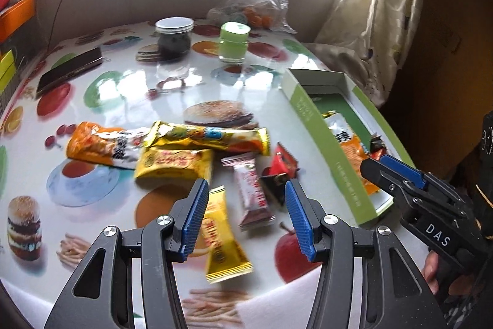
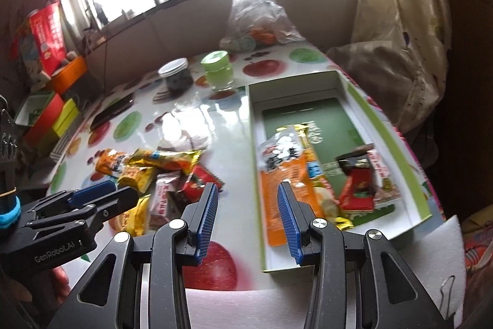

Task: Organize snacks
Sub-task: 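Move both tools back over the snack pile beside the box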

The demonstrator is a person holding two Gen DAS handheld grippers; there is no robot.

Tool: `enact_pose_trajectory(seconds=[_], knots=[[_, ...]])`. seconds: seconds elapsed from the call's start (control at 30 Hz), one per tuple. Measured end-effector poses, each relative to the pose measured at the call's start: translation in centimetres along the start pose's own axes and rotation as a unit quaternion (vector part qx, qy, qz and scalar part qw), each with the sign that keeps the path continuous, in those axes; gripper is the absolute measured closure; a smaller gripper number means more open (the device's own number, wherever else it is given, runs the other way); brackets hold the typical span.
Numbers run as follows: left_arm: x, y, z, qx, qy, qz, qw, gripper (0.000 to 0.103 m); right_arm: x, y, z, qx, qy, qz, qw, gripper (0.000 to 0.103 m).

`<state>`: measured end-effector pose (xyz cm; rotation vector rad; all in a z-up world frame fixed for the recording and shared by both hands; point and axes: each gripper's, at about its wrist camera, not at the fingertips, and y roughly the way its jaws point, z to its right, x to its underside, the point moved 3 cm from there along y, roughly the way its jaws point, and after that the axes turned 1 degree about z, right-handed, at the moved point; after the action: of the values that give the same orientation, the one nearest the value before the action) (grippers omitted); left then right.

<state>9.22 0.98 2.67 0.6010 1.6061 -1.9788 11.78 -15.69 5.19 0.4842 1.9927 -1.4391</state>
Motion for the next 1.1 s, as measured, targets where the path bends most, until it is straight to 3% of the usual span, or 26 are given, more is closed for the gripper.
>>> enact_pose_trajectory(seconds=[0.37,0.83,1.1], knots=[[2.3,-0.4,-4.3,-0.017,-0.036,-0.02,0.999,0.05,0.3,3.0,-3.8,-0.022,-0.03,-0.032,0.999,0.064],[3.2,0.1,-4.3,0.016,-0.05,-0.036,0.998,0.05,-0.2,6.5,-5.2,-0.006,-0.017,-0.057,0.998,0.064],[3.5,1.0,-3.9,0.012,-0.049,-0.048,0.9976,0.05,-0.1,7.4,-5.6,-0.008,-0.023,-0.071,0.997,0.064]])
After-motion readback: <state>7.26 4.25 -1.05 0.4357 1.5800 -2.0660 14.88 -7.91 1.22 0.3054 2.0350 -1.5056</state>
